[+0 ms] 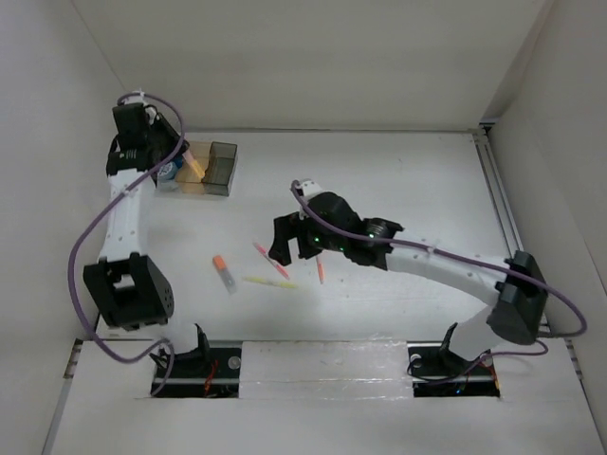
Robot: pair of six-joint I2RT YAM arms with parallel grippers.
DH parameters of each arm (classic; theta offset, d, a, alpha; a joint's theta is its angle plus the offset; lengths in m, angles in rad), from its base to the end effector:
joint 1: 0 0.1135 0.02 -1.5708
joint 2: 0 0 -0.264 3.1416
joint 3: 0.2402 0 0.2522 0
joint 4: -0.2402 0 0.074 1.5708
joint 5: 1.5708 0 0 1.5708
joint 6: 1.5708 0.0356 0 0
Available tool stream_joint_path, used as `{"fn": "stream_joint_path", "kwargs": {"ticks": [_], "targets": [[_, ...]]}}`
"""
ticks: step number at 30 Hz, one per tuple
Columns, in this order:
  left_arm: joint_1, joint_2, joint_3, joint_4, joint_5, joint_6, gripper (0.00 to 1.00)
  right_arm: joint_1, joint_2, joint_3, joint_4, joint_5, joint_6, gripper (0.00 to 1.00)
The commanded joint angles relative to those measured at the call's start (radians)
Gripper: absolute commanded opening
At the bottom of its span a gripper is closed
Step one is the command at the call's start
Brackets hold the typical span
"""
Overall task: Sort the stationery into containers
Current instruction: Place the pen in the storage box.
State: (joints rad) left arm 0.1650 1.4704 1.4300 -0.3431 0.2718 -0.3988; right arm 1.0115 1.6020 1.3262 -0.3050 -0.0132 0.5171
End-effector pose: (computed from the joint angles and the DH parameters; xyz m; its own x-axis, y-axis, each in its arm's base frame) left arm 0.3381 0.0466 0.3857 -0.3740 -0.4415 -0.8156 -0.0628 0.8895 -0.4527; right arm 0.1969 0.3155 0.3083 -0.6750 -0.1466 -0.7231 -0.5979 0.6830 0.4196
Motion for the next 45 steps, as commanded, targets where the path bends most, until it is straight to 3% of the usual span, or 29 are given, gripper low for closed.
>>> {"fn": "stream_joint_path", "kwargs": {"ticks": [1, 6, 9, 17, 35, 37, 40, 43, 45], "targets": [[0.002, 0.17, 0.193, -0.075, -0.154, 0.081, 0.0, 0.028, -0.173, -0.115, 0.107, 0.052, 0.015, 0.99], [0.002, 0.5, 0.578, -0.149, -0.164, 0.146, 0.0, 0.099, -0.397, -0.358, 0.141, 0.056, 0.066, 0.99], [0.017, 0.606, 0.714, -0.191, -0.116, 0.213, 0.0, 0.151, -0.497, -0.435, 0.123, 0.084, 0.075, 0.99], [0.027, 0.703, 0.65, -0.076, -0.088, 0.293, 0.0, 0.202, -0.701, -0.527, 0.05, 0.144, 0.072, 0.99], [0.027, 0.857, 0.696, -0.049, -0.072, 0.311, 0.0, 0.222, -0.554, -0.539, 0.145, 0.098, 0.069, 0.99], [0.027, 0.857, 0.696, -0.05, -0.072, 0.302, 0.08, 0.222, -0.554, -0.539, 0.145, 0.107, 0.069, 0.99], [0.016, 0.845, 0.696, -0.059, -0.098, 0.292, 0.34, 0.222, -0.542, -0.53, 0.145, 0.107, 0.069, 0.99], [0.005, 0.791, 0.696, -0.059, -0.098, 0.281, 0.44, 0.222, -0.521, -0.521, 0.155, 0.107, 0.069, 0.99], [0.005, 0.75, 0.696, -0.05, -0.086, 0.272, 0.68, 0.222, -0.496, -0.521, 0.155, 0.116, 0.069, 0.99]]}}
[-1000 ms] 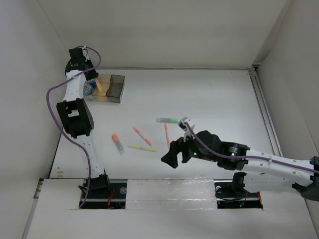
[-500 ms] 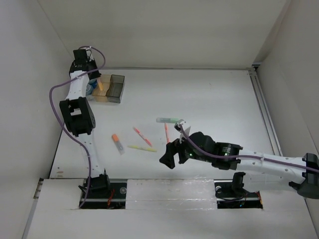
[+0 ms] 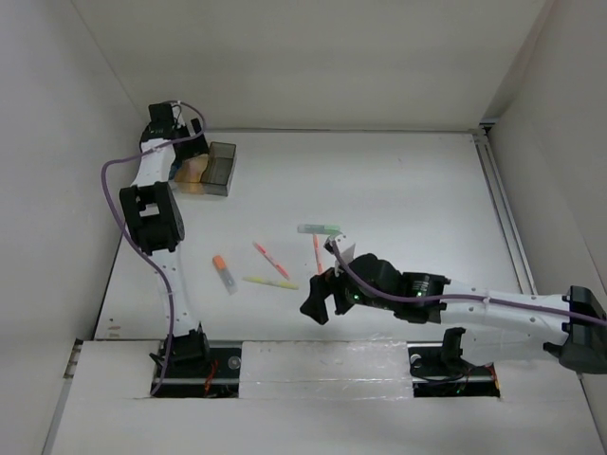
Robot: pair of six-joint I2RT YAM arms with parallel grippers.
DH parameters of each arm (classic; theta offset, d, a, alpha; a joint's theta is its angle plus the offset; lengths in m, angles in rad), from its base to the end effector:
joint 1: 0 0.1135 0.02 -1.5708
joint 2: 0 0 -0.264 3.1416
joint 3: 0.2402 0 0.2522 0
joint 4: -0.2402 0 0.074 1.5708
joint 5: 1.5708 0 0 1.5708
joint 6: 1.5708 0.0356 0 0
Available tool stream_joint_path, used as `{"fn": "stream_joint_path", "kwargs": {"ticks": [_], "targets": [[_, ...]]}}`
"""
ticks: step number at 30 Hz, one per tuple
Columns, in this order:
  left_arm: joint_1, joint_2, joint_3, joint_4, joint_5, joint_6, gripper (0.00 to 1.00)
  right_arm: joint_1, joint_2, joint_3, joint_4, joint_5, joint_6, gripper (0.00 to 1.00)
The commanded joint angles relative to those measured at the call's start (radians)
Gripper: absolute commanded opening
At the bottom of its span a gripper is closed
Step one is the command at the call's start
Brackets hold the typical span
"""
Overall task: Sort the stationery into containers
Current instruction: Place the pen in the storage box, then pick up the pen from the center of the board.
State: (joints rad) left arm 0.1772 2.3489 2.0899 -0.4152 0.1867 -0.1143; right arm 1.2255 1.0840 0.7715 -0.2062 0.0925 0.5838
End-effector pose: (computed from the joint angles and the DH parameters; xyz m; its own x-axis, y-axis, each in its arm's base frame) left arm 0.5353 0.0891 0.2288 -0.6070 -0.2226 -0.7629 -0.1003 0.9738 -0.2042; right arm 0.0854 0.2276 0.2744 -0.6415 -0.1618 -0.7499 -0.6666 0.6013 0.4405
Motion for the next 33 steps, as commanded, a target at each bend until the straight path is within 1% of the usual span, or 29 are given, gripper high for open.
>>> {"fn": "stream_joint_path", "kwargs": {"ticks": [1, 5, 7, 10, 11, 13, 14, 16, 17, 18, 19, 20, 21, 22, 23, 24, 25, 28, 29, 30, 31, 32, 33], "targets": [[-0.007, -0.144, 0.036, 0.023, -0.001, -0.027, 0.99, 0.008, 0.033, 0.043, 0.056, 0.022, 0.002, 0.99], [-0.007, -0.238, 0.036, 0.032, 0.075, -0.054, 1.0, 0.008, 0.129, 0.092, 0.067, 0.036, -0.039, 0.99], [-0.007, -0.314, 0.036, 0.032, 0.095, -0.088, 1.0, 0.008, 0.224, 0.13, 0.067, 0.016, -0.082, 0.99], [-0.007, -0.399, 0.047, 0.02, 0.096, -0.142, 1.0, 0.008, 0.338, 0.212, 0.067, 0.029, -0.102, 0.99], [-0.007, -0.46, 0.047, 0.0, 0.071, -0.159, 1.0, 0.008, 0.358, 0.231, 0.067, 0.067, -0.102, 0.99], [-0.007, -0.523, 0.035, -0.039, 0.037, -0.218, 1.0, 0.008, 0.405, 0.293, 0.067, 0.117, -0.124, 0.99], [0.016, -0.599, 0.01, -0.063, 0.037, -0.241, 1.0, 0.008, 0.421, 0.317, 0.054, 0.134, -0.156, 0.99], [0.054, -0.704, -0.101, -0.024, 0.112, -0.319, 1.0, -0.04, 0.456, 0.404, 0.005, 0.147, -0.179, 0.99], [0.097, -0.835, -0.272, 0.052, 0.147, -0.347, 1.0, -0.061, 0.496, 0.434, -0.011, 0.147, -0.193, 0.99], [0.119, -0.909, -0.368, 0.097, 0.204, -0.379, 1.0, -0.098, 0.513, 0.46, -0.037, 0.107, -0.203, 0.99], [0.134, -0.988, -0.467, 0.149, 0.223, -0.419, 1.0, -0.109, 0.528, 0.498, -0.038, 0.084, -0.22, 0.99], [0.134, -1.066, -0.667, 0.205, 0.232, -0.45, 1.0, -0.109, 0.559, 0.517, -0.05, 0.06, -0.24, 0.99], [0.134, -1.226, -0.759, 0.293, 0.241, -0.493, 1.0, -0.118, 0.574, 0.534, -0.05, 0.034, -0.278, 0.99], [0.134, -1.302, -0.847, 0.341, 0.263, -0.516, 1.0, -0.118, 0.591, 0.552, -0.065, -0.04, -0.279, 0.99], [0.134, -1.368, -0.981, 0.375, 0.279, -0.53, 1.0, -0.118, 0.608, 0.583, -0.065, -0.051, -0.279, 0.99], [0.134, -1.467, -1.022, 0.359, 0.28, -0.53, 1.0, -0.104, 0.638, 0.598, -0.082, -0.037, -0.259, 0.99], [0.134, -1.502, -1.051, 0.331, 0.28, -0.53, 1.0, -0.094, 0.652, 0.612, -0.096, 0.036, -0.239, 0.99], [0.134, -1.583, -1.129, 0.216, 0.246, -0.478, 1.0, -0.093, 0.672, 0.612, -0.096, 0.14, -0.177, 0.99], [0.134, -1.602, -1.151, 0.202, 0.232, -0.452, 1.0, -0.104, 0.672, 0.6, -0.087, 0.194, -0.167, 0.99], [0.134, -1.62, -1.172, 0.202, 0.208, -0.437, 1.0, -0.113, 0.672, 0.6, -0.087, 0.203, -0.167, 0.99], [0.117, -1.637, -1.211, 0.188, 0.159, -0.436, 1.0, -0.129, 0.683, 0.615, -0.096, 0.204, -0.192, 0.99], [0.069, -1.666, -1.225, 0.178, 0.055, -0.436, 1.0, -0.147, 0.697, 0.626, -0.108, 0.204, -0.205, 0.99], [0.042, -1.677, -1.24, 0.155, -0.008, -0.408, 1.0, -0.196, 0.712, 0.637, -0.119, 0.161, -0.249, 0.99]]}}
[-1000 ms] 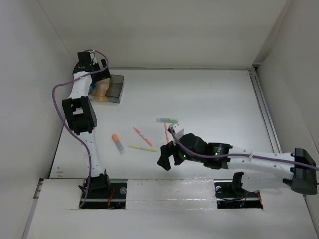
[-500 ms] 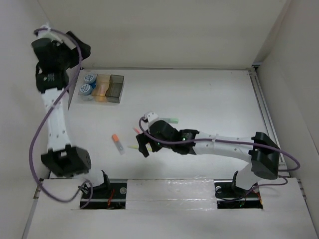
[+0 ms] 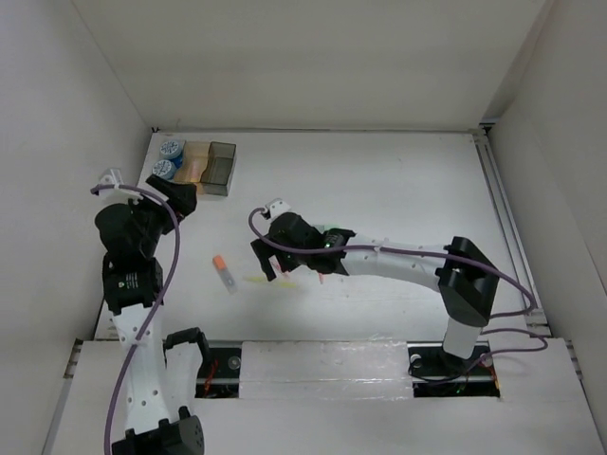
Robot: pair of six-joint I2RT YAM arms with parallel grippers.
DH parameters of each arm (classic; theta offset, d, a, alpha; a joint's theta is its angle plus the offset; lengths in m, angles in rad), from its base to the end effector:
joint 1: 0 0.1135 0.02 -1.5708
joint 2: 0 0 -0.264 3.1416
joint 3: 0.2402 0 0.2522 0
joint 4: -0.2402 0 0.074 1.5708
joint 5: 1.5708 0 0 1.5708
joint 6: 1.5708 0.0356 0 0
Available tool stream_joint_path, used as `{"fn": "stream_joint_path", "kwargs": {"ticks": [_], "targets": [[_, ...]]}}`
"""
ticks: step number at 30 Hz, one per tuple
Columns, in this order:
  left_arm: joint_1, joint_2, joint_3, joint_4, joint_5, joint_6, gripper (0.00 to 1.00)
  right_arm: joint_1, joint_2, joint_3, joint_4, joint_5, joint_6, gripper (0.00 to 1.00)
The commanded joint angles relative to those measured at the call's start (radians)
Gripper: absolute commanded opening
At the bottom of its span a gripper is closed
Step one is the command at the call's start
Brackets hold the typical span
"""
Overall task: Sort the stationery into containers
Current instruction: Pick up the pen from the center of the board.
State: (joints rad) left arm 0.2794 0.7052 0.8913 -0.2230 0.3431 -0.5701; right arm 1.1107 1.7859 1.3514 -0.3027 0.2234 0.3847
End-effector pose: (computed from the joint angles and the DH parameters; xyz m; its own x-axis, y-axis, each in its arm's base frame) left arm 0.1533 0.0315 0.3849 -0.0641 -0.5471 -0.8346 0.0343 0.8346 -0.5498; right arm 0.1866 0.3587 0.2496 -0.5772 -0.3406 -0.7421 -0.6303 0.7636 0.1398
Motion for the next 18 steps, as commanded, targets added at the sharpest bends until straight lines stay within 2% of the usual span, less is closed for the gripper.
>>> {"fn": "stream_joint_path", "kwargs": {"ticks": [1, 3, 9, 13, 18], "targets": [[-0.06, -0.033, -0.041, -0.038, -0.165, 0.049, 1.0, -0.112, 0.01, 0.067, -0.032, -0.022, -0.05, 0.99], [-0.06, -0.033, -0.057, -0.061, -0.179, 0.061, 1.0, -0.191, 0.02, 0.068, -0.032, -0.117, -0.116, 0.99], [-0.06, -0.042, -0.095, -0.052, -0.095, 0.061, 1.0, -0.301, -0.002, 0.022, -0.041, -0.098, -0.275, 0.99], [-0.06, -0.042, -0.106, -0.041, -0.057, 0.07, 1.0, -0.371, 0.078, 0.063, -0.101, -0.088, -0.343, 0.99], [-0.06, -0.033, -0.115, -0.012, 0.014, 0.079, 1.0, -0.485, 0.129, 0.077, -0.162, -0.242, -0.397, 0.99]]}}
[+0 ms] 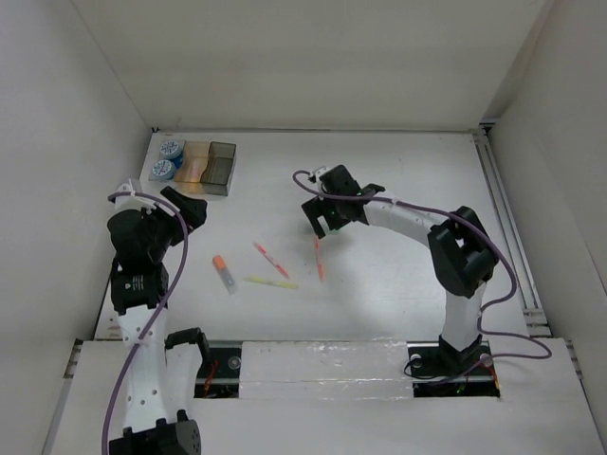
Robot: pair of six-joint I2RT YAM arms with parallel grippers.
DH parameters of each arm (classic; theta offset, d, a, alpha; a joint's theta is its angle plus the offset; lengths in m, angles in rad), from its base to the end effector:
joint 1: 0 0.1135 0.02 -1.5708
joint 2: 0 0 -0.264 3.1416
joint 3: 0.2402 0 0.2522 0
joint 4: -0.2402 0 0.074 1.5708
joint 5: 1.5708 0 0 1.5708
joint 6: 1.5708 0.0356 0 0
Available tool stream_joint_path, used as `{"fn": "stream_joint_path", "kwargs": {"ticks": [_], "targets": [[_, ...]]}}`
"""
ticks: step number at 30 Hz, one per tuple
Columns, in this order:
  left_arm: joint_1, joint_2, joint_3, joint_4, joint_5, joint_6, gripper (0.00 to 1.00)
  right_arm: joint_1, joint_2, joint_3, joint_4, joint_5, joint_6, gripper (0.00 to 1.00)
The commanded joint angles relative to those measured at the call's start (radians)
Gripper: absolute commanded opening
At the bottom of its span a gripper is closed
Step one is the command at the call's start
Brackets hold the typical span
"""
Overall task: Sort the stationery into containers
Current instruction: Pick up the pen from the center of the board.
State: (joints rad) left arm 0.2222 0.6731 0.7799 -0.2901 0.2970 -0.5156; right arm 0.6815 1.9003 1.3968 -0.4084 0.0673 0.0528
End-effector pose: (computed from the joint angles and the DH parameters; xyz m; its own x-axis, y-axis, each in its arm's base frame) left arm 0.1554 0.0244 0.3442 -0.1892 -0.5261 -0.8291 -0.0268 0.8468 -0.5312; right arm 0.3246 0.2602 0.2111 -0.6447 -0.4551 -0.6142 -0.5633 0.8260 -0.0208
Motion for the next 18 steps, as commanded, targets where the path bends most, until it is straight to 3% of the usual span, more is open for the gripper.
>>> {"fn": "stream_joint_path", "kwargs": {"ticks": [1, 8, 18], "targets": [[-0.003, -0.001, -0.004, 0.055, 0.071, 0.025, 1.0, -0.068, 0.014, 0.031, -0.056, -0.086, -0.065, 0.99], [-0.003, 0.017, -0.004, 0.065, 0.1, 0.025, 1.0, -0.1, -0.018, -0.024, -0.018, -0.096, -0.085, 0.99], [-0.003, 0.017, -0.013, 0.065, 0.109, 0.034, 1.0, -0.075, 0.088, -0.002, -0.029, 0.0, -0.146, 0.96]]}}
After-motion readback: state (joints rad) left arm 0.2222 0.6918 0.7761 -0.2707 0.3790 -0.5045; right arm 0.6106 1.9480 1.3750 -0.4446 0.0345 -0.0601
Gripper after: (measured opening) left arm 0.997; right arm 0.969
